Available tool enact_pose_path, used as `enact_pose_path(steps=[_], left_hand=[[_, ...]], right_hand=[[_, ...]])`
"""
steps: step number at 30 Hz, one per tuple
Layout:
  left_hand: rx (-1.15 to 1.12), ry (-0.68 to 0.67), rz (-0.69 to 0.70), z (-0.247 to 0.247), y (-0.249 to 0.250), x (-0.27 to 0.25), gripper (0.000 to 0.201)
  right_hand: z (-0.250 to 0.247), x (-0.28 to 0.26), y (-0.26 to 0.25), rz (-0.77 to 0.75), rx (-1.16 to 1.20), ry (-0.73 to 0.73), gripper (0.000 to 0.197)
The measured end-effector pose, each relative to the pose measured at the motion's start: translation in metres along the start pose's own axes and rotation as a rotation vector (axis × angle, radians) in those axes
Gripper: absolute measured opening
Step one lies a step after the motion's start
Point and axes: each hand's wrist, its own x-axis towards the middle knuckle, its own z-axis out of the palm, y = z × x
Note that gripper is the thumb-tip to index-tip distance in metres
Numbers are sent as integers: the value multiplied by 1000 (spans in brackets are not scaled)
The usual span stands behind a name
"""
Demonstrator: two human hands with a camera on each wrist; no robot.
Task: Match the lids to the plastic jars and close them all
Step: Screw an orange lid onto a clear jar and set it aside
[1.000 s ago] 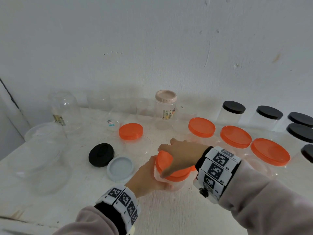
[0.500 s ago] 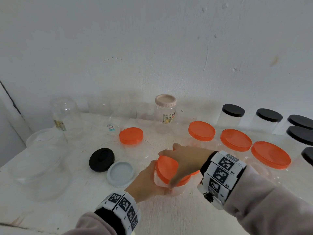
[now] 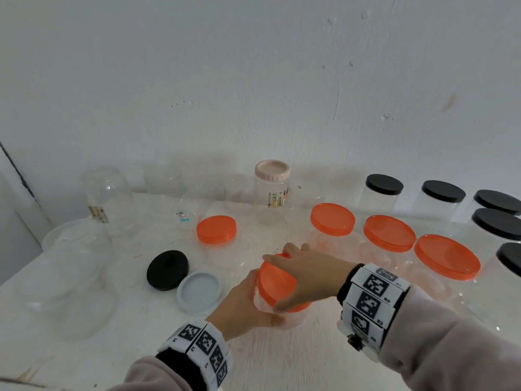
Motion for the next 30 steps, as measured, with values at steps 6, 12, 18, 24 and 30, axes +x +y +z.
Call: enact_pose_path(steps=[6,12,18,24,30], left_hand=[[-12,13,-3,0,1,-2,98],[16,28,-2,0,4,-3,101],[61,28,-15,0,7,-3,104],[139,7,10,-1,5,1,106],[423,44,-18,-28,-12,-1,86]], right_hand=[[12,0,2,-8,-16,83,97],[25,-1,-2,21,-52,189,93],[36,-1,-2,39,24,249,89],[47,-1,1,46,154,269,88],[52,-3,2,53,175,286,89]])
